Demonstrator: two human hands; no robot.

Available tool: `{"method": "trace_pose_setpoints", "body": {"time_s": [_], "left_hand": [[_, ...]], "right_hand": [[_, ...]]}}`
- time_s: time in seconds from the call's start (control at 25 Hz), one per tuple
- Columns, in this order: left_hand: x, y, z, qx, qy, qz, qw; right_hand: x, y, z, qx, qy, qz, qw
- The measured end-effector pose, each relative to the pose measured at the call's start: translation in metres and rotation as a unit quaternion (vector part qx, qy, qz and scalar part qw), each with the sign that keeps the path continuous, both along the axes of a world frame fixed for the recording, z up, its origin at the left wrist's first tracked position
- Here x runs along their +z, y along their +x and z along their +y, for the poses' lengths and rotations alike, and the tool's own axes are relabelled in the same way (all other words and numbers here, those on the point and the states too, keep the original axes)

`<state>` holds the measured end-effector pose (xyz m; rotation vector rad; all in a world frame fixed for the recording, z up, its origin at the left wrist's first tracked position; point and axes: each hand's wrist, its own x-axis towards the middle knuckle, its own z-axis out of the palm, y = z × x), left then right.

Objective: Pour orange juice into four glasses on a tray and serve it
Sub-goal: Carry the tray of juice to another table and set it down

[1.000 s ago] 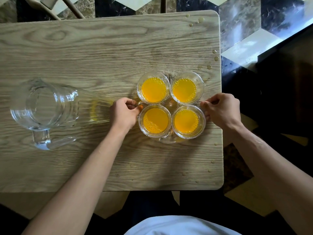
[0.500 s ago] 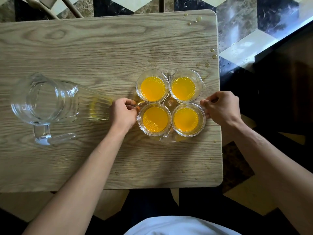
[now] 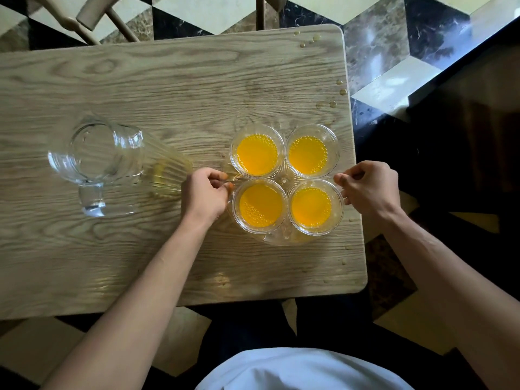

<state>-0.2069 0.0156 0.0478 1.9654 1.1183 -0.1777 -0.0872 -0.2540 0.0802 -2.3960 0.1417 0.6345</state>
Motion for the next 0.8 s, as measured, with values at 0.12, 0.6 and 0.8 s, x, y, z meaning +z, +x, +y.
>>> {"method": "trace_pose_setpoints", "body": {"time_s": [0.12,0.6,0.8], "left_hand": [[0.011,-0.011,-0.006,-0.013,0.001,-0.005,1.0],[0.052,-0.082,-0.036,0.027,0.016,-0.001,0.999],[0.067,-0.127,-0.065,0.109,0.01,-0.006,0.994]], "right_hand": [[0.009,-0.016,-0.007,-0.003,0.004,-0.009,1.0],[0.04,-0.066,-0.025,0.04,0.017,-0.024,0.999],[0.057,-0.067,-0.025,0.095,0.035,-0.018,0.995]]}}
